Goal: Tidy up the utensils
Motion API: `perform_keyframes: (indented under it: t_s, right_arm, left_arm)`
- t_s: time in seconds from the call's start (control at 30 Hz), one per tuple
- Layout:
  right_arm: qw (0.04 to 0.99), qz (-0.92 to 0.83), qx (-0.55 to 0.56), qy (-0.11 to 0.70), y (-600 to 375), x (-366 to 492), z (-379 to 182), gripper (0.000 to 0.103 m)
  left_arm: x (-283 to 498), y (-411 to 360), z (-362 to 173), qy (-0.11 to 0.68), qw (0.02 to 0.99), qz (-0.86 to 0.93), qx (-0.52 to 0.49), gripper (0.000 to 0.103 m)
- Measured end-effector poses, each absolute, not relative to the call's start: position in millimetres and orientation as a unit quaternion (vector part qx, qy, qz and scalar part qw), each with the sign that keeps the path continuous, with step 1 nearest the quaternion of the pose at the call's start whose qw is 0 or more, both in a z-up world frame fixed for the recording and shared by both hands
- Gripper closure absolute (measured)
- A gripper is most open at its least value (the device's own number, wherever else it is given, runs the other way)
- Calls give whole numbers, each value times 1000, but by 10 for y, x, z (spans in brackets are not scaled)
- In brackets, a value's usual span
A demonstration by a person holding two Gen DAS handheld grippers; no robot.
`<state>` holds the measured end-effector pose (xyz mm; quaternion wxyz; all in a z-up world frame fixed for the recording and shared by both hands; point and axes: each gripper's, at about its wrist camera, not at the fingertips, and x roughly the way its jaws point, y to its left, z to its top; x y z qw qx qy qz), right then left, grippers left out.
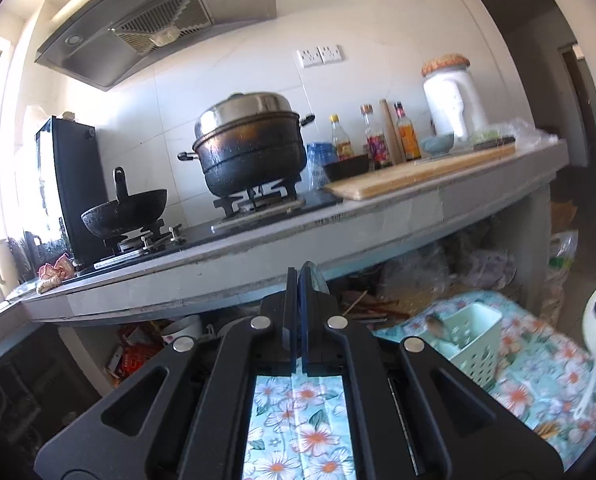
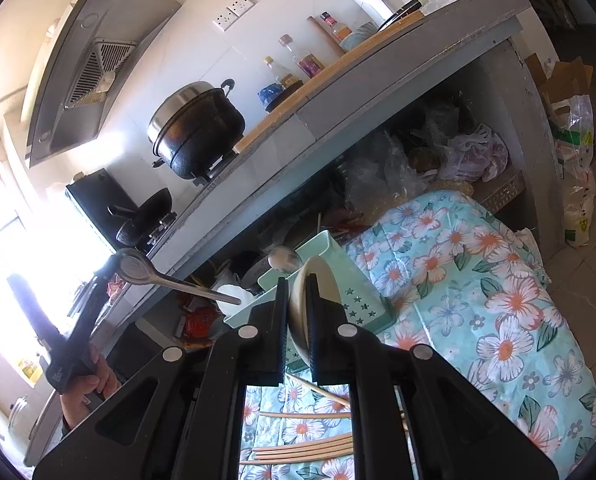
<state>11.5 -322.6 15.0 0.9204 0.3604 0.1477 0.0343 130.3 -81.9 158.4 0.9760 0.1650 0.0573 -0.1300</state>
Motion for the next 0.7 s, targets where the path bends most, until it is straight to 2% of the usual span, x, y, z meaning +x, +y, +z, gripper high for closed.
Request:
perform_keyframes:
  t_s: [0.27, 0.53, 0.7]
  right_arm:
    - [919, 31, 363, 150, -3256, 119, 124, 94]
    - [916, 33, 369, 152, -3274, 126, 98, 94]
    - [917, 36, 367, 153, -3259, 130, 98, 94]
  left_arm:
    - [1456, -945, 1337, 81, 970, -129, 189, 103]
    - [1363, -870, 1585, 23, 979, -94, 180, 103]
    - [1485, -1013, 1448, 40, 972, -93, 212, 103]
